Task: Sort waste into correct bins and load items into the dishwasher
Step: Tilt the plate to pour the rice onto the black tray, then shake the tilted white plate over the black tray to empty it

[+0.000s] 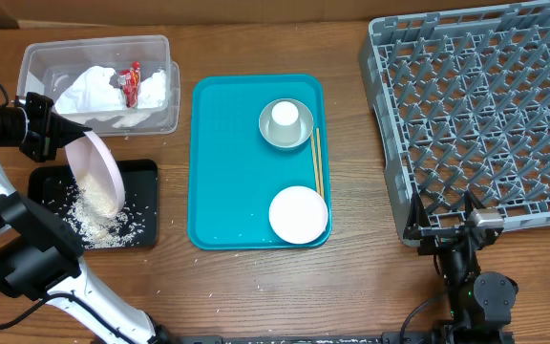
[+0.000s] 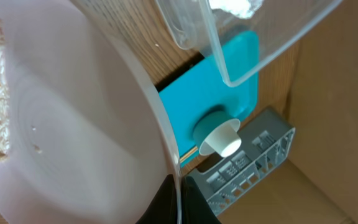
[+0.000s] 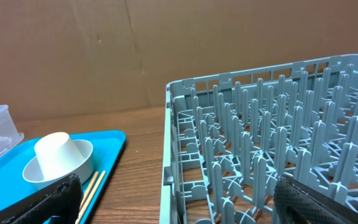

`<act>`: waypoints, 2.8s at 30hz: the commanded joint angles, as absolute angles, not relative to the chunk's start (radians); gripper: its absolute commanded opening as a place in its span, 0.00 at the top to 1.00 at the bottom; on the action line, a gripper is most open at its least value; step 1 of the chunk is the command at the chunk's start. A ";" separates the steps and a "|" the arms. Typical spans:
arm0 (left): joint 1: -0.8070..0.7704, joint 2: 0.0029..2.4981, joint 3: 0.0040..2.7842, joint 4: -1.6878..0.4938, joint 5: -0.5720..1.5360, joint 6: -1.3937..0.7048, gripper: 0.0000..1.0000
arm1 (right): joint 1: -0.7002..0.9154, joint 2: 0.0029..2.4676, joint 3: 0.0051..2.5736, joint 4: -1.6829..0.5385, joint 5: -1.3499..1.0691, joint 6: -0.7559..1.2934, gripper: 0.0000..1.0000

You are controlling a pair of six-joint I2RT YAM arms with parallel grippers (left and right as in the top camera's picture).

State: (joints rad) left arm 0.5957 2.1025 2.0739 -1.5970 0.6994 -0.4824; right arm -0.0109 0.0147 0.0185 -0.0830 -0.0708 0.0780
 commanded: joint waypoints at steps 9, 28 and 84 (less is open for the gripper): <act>0.628 2.113 2.096 -1.625 0.754 -0.350 0.96 | -0.007 0.005 0.008 -0.080 -0.064 0.078 0.00; 0.696 2.113 1.980 -1.662 0.961 -0.118 0.96 | -0.007 0.005 0.008 -0.080 -0.064 0.078 0.00; 0.730 1.981 1.866 -1.691 1.063 -0.007 0.96 | -0.007 0.005 0.008 -0.080 -0.064 0.078 0.00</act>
